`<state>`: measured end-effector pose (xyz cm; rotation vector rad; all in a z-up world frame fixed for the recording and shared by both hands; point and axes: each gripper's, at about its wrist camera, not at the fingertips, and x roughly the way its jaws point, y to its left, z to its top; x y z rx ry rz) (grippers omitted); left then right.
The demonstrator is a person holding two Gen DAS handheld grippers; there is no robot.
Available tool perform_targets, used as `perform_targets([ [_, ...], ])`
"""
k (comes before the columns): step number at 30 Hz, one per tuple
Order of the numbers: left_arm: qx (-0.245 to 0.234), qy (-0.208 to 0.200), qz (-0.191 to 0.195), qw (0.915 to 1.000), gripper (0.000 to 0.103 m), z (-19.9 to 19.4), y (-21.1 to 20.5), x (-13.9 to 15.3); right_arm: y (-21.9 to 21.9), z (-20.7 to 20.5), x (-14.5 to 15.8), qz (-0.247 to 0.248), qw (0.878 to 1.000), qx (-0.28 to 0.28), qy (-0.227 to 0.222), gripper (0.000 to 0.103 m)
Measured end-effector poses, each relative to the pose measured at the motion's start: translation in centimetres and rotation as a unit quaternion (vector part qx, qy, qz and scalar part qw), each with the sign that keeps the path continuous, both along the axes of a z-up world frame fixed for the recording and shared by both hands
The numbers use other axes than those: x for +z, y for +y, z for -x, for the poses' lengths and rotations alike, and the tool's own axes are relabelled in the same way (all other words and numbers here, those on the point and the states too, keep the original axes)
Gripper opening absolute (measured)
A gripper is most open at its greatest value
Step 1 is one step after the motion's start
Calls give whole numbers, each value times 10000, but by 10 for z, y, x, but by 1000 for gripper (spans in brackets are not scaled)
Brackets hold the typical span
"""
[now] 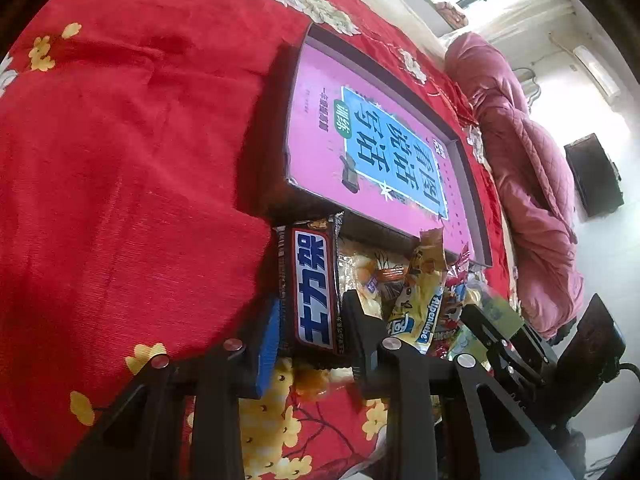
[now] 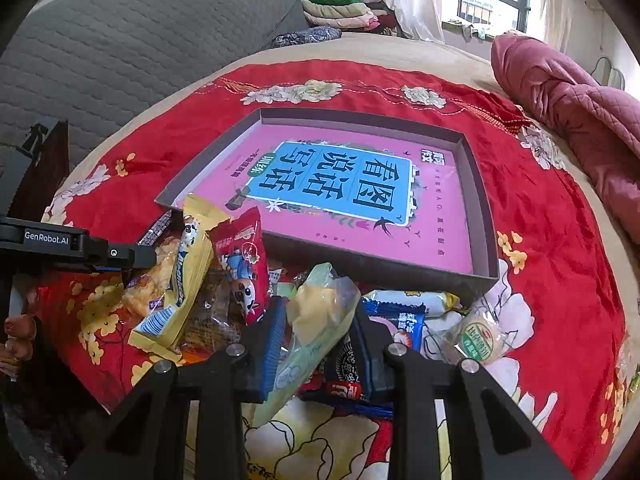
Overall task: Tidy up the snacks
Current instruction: 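Lower the left tool onto the dark chocolate bar and close it while the right tool grips the green-wrapped snack, then lift the chocolate bar with the left tool and lower it into the tray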
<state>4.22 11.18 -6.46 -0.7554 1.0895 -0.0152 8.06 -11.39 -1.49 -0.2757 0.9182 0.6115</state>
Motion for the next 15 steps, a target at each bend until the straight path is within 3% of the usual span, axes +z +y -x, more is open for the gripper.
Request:
perform_targets([
  [15,-46,-234,-460,9987,29,13,-4,23,-17,1,11,-500,9985,-218,22,32],
])
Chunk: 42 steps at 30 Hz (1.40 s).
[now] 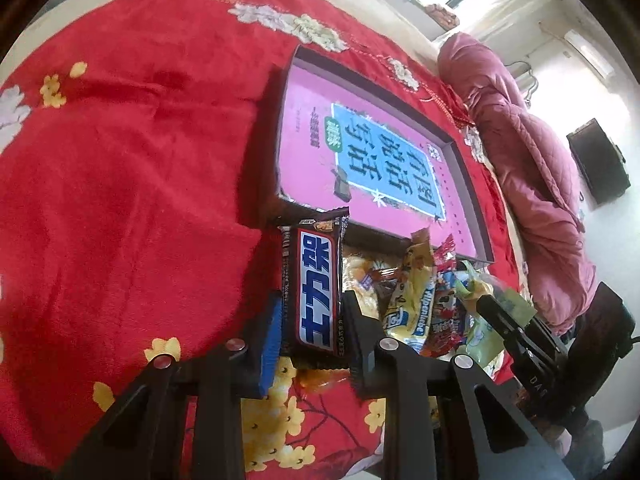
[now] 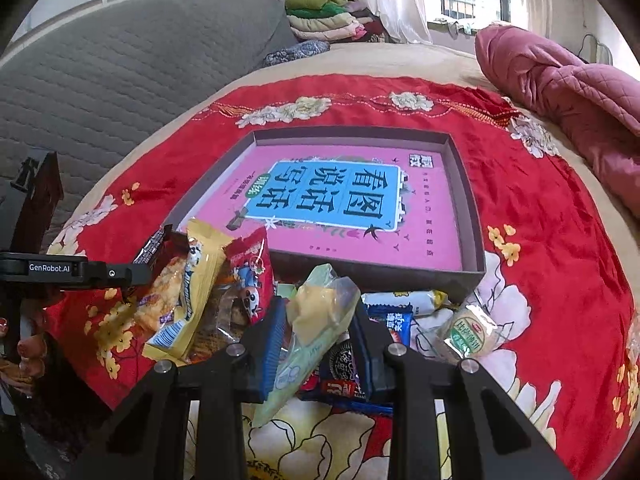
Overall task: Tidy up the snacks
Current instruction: 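Lift the chocolate bar with the left tool and lower it into the tray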
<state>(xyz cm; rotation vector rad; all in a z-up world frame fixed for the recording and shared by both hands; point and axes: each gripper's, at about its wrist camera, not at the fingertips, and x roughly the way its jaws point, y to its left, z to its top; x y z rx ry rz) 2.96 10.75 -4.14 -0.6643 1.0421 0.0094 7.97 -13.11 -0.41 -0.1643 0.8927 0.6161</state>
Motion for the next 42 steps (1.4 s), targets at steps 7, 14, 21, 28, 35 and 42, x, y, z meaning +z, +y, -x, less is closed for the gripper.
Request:
perform_targets([
  [7,-58,-229,-332,9992,29,3,-6,21,-8,-2,9,-208,9996,-147,-120,32],
  [14,-77,-300,-467,9984,29,-6,-8,31,-15,-10,15,-409,9982,-332,-269,32],
  [21,-72,-342,-596,9976,29,-28,-12,35,-15,-22,18,-442,9969,-479,-447,32],
  [28,-97,-294,-838,9960,29,-51,-18,33,-14,-40,14,-445,9952,-674,-552,32],
  [35,-63,-216,-1044,9943,29,-73,-18,28,-9,-64,6,-385,9940,-858,-561,32],
  [42,-134,-52,-1253,9920,29,-95,-22,17,2,-81,-7,-206,9944,-893,-524,32],
])
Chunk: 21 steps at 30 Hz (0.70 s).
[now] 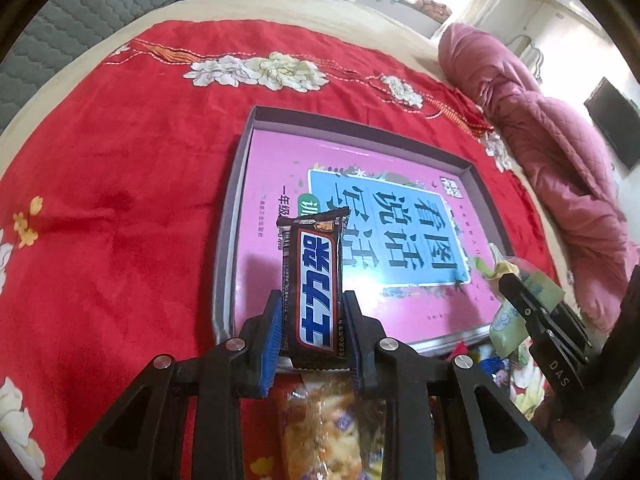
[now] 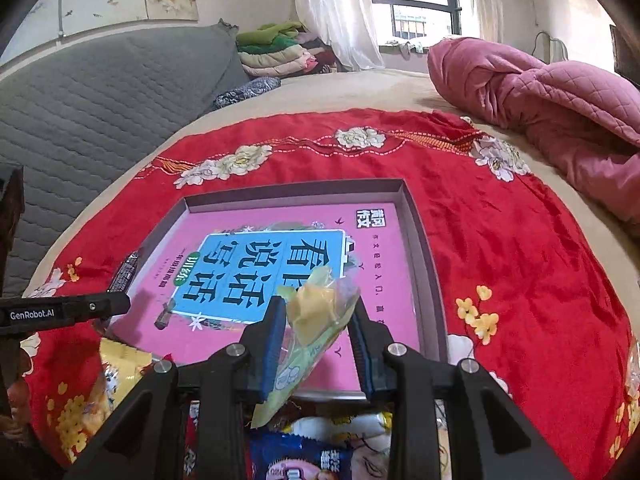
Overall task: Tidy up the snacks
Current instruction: 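Lift the chocolate bar with the left tool and lower it into the tray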
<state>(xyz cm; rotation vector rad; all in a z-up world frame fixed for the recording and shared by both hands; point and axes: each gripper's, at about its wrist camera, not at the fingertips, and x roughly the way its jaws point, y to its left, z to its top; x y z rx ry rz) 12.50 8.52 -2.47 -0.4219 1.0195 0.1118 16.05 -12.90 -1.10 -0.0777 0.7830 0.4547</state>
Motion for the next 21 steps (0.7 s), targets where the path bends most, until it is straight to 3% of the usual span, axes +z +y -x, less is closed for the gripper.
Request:
perform_targets([
  [21,-82,238,-195,9995,29,-19,-8,-17,2,-12,-19,292,9993,-177,136,32],
])
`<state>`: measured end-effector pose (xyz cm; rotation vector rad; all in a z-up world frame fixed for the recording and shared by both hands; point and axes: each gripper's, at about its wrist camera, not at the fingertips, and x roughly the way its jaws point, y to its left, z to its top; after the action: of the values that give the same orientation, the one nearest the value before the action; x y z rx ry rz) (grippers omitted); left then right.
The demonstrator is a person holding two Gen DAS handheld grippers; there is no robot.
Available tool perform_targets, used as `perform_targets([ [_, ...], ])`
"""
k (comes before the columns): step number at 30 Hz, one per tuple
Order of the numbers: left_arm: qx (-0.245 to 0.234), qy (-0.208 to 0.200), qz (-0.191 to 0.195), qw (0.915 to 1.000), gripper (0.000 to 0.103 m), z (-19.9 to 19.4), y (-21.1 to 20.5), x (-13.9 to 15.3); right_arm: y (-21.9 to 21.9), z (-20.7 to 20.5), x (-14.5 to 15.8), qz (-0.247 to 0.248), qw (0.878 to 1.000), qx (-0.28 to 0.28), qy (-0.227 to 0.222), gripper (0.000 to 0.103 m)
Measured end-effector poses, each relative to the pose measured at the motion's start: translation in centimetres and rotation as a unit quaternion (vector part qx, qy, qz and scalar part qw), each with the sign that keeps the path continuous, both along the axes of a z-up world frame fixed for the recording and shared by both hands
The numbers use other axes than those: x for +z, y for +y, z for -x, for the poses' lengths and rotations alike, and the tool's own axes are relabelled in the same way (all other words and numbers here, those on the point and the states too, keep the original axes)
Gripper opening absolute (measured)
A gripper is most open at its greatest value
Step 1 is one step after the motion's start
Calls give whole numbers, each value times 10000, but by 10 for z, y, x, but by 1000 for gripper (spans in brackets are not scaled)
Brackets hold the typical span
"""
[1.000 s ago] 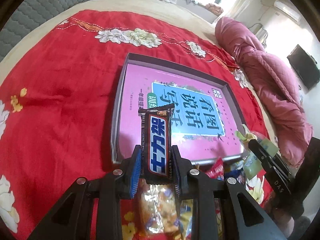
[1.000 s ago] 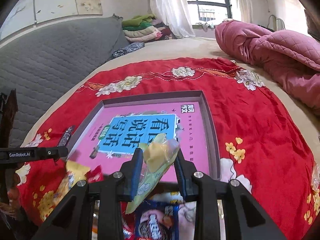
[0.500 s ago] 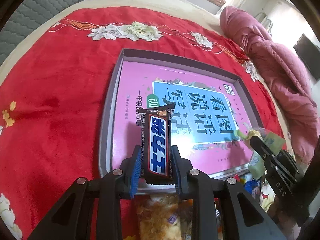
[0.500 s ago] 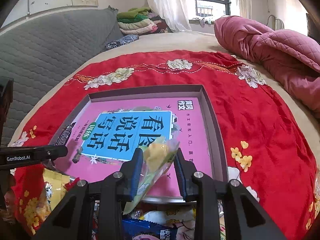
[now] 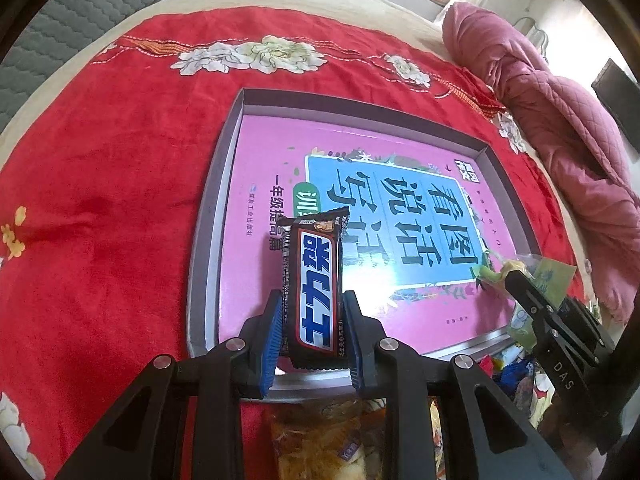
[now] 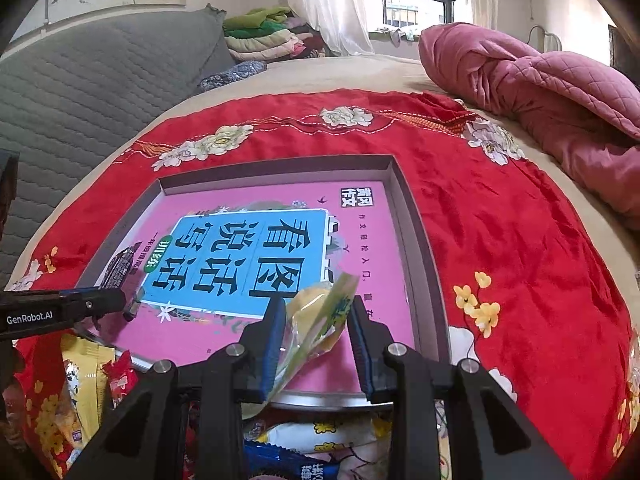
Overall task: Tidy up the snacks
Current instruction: 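Lift the chocolate bar with the left tool and lower it into the tray, then open the left tool to release the chocolate bar while the right tool drops the green snack in the tray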
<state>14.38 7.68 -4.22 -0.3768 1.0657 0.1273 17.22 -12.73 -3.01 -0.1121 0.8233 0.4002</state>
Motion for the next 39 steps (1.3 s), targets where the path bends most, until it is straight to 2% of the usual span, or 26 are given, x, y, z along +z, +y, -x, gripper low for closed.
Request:
perform_targets([
  [12,49,62,-40,10000,29,-5,4,-2,-6,1,0,33,9999,-96,-96,36],
  [15,56,84,-56,9999,29,-7,5,-2,-7,2,2,-7,9999,-92,-115,43],
  [16,64,83,-31,9999,29,-7,5,-3,-7,3,3,-9,9999,-90,-138,49],
  [17,73,88,-24,9999,29,-7,5,-3,-7,4,3,-14,9998,-89,-153,51],
  [27,77,12,4,10000,32,-5,5,2,-11,8,8,-98,9996,-111,-219,54],
  [29,72,-17,11,10000,32,-5,5,4,-12,8,9,-101,9997,-109,-218,55],
  [33,68,-116,104,9999,41,-2,6,10,-13,11,10,-114,9996,-119,-235,55],
  [39,108,-194,132,9997,44,3,7,17,-22,14,15,-271,9992,-169,-243,60],
])
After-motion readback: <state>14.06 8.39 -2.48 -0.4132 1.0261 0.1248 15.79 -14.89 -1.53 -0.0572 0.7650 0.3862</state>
